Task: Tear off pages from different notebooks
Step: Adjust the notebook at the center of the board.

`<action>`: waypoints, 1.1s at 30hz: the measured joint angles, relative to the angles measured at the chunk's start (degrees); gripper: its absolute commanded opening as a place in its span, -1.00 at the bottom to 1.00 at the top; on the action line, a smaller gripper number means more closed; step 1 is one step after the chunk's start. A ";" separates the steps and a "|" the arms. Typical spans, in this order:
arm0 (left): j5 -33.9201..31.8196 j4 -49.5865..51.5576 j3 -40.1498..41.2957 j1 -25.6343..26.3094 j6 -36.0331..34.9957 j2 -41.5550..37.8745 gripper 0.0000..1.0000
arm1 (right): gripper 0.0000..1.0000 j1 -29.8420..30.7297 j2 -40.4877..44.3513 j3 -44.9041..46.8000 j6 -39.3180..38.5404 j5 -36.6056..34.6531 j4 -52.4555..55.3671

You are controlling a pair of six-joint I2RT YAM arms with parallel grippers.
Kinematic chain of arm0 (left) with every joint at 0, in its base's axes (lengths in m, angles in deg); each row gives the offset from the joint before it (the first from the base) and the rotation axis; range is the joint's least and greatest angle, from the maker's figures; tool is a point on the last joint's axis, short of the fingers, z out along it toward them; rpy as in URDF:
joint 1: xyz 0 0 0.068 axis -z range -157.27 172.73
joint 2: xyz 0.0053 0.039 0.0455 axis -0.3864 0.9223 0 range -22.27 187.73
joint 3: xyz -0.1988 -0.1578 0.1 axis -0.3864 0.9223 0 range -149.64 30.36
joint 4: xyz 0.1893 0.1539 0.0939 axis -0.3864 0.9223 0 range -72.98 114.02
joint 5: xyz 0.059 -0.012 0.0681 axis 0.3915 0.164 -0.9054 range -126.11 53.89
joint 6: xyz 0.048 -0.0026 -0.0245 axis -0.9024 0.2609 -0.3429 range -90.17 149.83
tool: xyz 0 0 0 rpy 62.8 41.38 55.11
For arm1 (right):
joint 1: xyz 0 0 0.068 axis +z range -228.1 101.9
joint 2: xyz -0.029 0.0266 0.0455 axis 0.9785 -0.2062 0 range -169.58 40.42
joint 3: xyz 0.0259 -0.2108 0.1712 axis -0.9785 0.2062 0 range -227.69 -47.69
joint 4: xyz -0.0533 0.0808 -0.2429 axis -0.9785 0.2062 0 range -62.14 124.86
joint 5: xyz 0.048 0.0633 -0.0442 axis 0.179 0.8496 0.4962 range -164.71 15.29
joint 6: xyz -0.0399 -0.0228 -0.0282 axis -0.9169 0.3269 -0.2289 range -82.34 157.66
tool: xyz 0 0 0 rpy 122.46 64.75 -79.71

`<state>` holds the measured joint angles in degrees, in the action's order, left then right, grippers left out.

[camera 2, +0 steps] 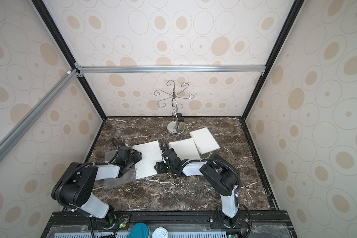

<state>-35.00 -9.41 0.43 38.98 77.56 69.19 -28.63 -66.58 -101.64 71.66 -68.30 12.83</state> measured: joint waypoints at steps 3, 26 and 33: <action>-1.60 -2.47 1.60 5.22 1.70 -0.24 0.17 | 0.41 -1.42 3.26 3.41 0.68 -1.90 1.11; -1.81 6.43 2.78 11.67 3.04 -6.27 0.20 | 0.42 -2.93 6.56 -2.78 -6.01 -10.69 10.62; -1.27 6.40 2.78 11.72 2.97 -6.16 0.20 | 0.41 -2.93 3.28 -3.04 -4.81 -11.47 12.94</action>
<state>-36.27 -3.01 3.21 50.69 80.53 63.03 -31.56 -63.30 -104.68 66.85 -79.77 25.77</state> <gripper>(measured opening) 0.600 0.708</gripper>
